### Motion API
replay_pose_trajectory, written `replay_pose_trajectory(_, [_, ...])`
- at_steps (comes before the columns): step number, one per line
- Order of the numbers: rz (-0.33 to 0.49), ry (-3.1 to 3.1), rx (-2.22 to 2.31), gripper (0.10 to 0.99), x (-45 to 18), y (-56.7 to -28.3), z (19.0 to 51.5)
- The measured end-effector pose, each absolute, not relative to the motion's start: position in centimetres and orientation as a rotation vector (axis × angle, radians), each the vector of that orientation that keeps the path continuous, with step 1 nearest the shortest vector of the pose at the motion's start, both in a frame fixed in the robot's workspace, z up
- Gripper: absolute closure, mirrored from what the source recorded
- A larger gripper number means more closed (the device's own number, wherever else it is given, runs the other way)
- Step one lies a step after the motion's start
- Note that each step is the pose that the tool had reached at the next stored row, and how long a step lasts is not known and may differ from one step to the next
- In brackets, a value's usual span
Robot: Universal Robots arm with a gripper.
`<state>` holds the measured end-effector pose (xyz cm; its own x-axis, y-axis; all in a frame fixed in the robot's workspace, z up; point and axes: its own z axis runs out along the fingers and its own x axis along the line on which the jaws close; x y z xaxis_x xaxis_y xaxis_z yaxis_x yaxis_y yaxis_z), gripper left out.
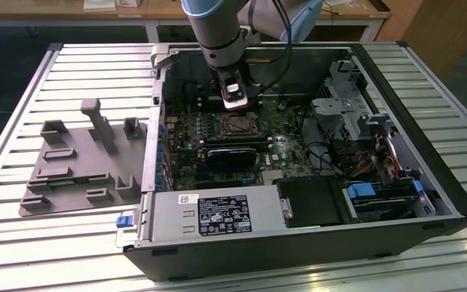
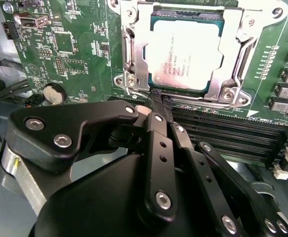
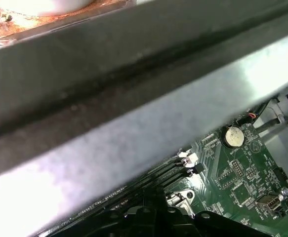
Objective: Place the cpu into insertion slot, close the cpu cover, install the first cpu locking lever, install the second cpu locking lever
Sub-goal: 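Install the first cpu locking lever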
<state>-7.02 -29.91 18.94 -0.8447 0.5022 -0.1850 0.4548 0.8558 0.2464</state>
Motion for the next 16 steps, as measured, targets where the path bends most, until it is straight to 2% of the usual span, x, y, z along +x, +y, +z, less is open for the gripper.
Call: replay_pose_trajectory(16, [0.316, 2.787, 0.735, 0.98, -7.02, -29.94, 18.98])
